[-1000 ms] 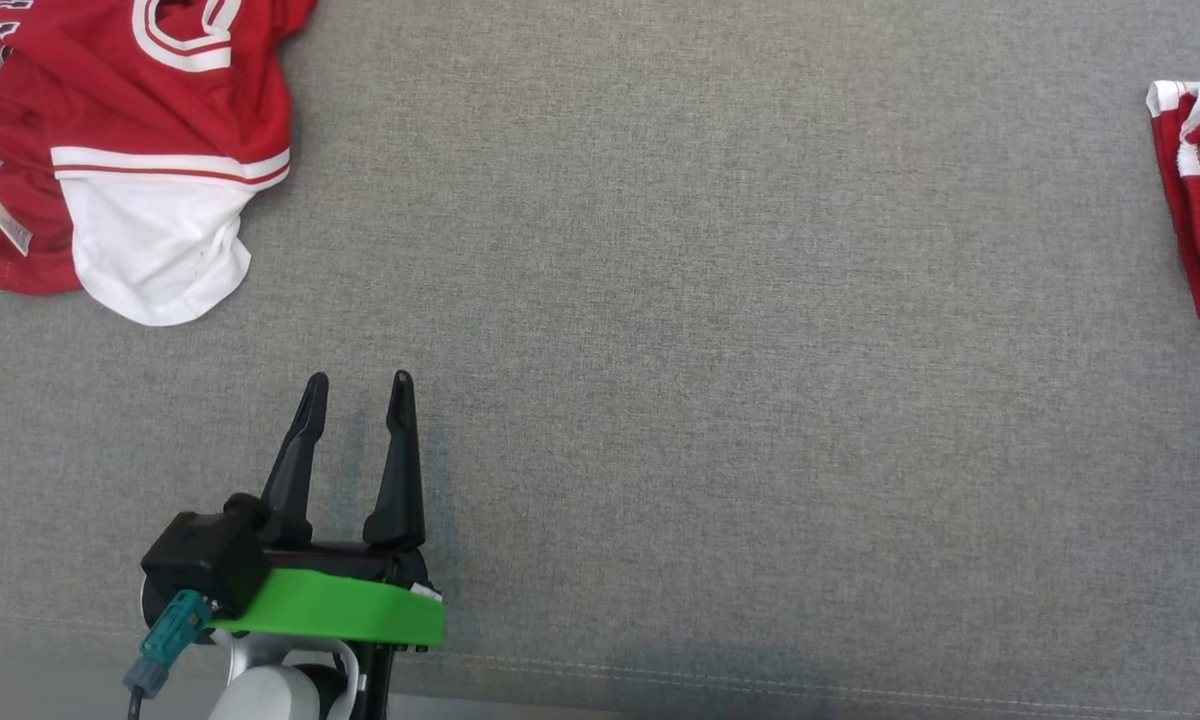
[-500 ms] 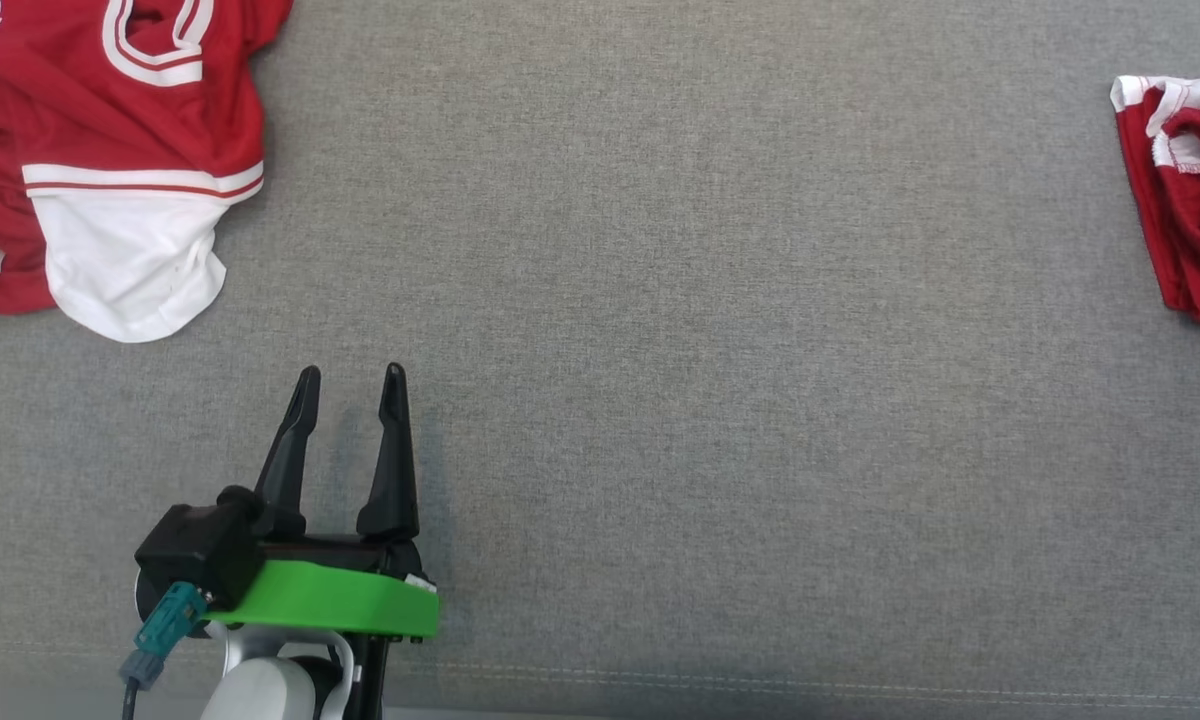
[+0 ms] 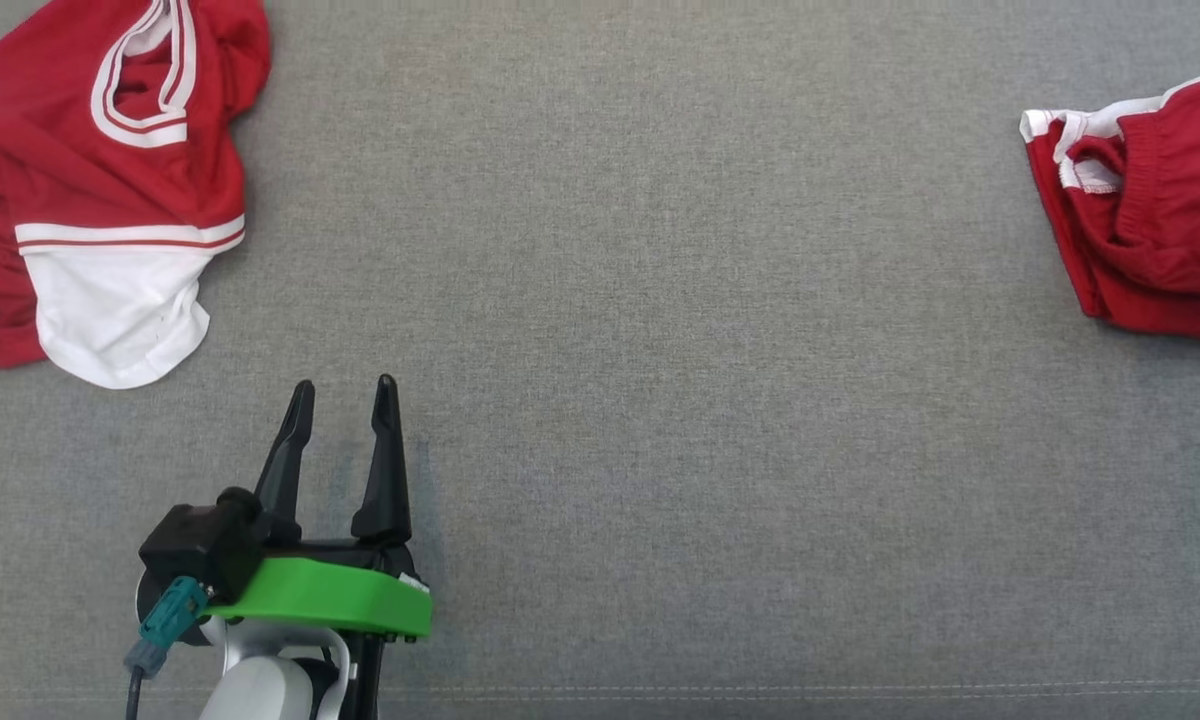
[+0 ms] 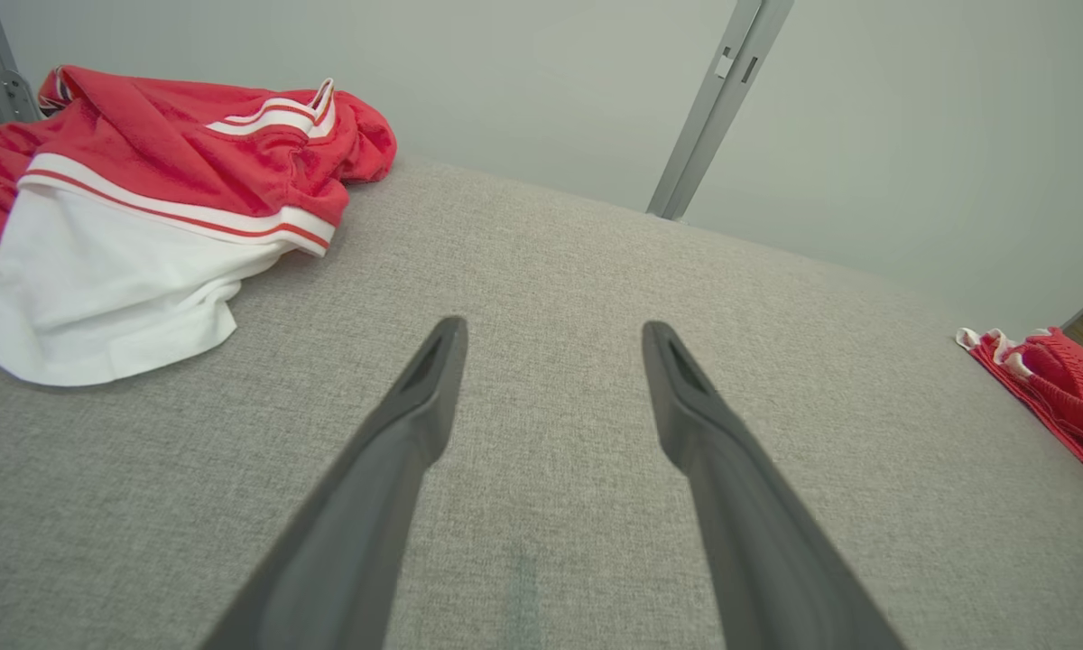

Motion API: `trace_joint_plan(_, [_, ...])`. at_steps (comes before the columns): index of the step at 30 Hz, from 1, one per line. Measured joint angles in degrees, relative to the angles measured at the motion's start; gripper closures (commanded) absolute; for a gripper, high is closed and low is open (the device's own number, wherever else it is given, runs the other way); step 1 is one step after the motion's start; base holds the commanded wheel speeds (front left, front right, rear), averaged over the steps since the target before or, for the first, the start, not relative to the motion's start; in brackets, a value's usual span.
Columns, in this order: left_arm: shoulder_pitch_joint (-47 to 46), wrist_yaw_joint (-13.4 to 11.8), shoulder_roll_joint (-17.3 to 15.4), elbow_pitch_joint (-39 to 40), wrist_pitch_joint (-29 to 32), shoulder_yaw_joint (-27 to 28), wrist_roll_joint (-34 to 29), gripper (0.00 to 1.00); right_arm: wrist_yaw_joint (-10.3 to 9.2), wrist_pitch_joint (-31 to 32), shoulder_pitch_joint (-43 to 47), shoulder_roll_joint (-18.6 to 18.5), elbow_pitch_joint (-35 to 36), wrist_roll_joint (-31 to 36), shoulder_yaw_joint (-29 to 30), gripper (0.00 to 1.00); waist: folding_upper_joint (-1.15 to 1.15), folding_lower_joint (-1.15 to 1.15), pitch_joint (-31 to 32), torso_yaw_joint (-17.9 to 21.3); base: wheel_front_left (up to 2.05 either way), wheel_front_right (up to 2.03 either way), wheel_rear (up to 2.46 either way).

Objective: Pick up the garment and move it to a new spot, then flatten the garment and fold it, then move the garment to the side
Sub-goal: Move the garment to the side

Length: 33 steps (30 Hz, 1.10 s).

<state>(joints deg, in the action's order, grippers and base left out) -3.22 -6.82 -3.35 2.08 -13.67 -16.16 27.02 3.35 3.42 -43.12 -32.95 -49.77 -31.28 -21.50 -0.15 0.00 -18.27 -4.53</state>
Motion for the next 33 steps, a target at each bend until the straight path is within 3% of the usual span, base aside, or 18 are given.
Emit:
trace_joint_plan(8, [-0.55, 0.27, 0.07, -2.45, -0.07, -0.35, -0.01, 0.0, 1.69, -4.7, 0.55, 5.7, 3.8, 0.68, -3.32, 0.0, 0.0, 0.0, 4.11, 1.1, 0.0, 0.0, 0.0])
trace_joint_plan(18, [-1.41, 0.27, 0.21, -5.66, -0.07, 0.2, -0.05, 0.0, 1.52, -14.37, 6.58, 14.27, 8.26, 1.51, -5.59, 0.0, 0.0, 0.0, 9.5, 1.49, 0.0, 0.0, 0.0])
trace_joint_plan(24, [-1.18, 0.26, 0.22, -6.97, -0.08, 1.36, 0.02, 0.0, -0.36, -17.42, 10.22, 18.2, 10.06, 1.53, -5.61, 0.0, 0.0, 0.0, 11.99, 1.7, 0.0, 0.0, 0.0])
trace_joint_plan(27, [-0.23, 0.26, 0.24, -7.14, -0.09, 1.93, 0.26, 0.0, -2.93, -17.53, 13.26, 19.84, 11.79, 1.54, -5.14, 0.0, 0.0, 0.0, 13.78, 2.18, 0.0, 0.0, 0.0])
trace_joint_plan(33, [1.56, 0.24, 0.25, -7.32, -0.25, 3.33, 0.51, 0.0, -5.94, -17.6, 17.14, 21.78, 15.15, 2.09, -4.87, 0.0, 0.0, 0.0, 15.72, 3.64, 0.0, 0.0, 0.0])
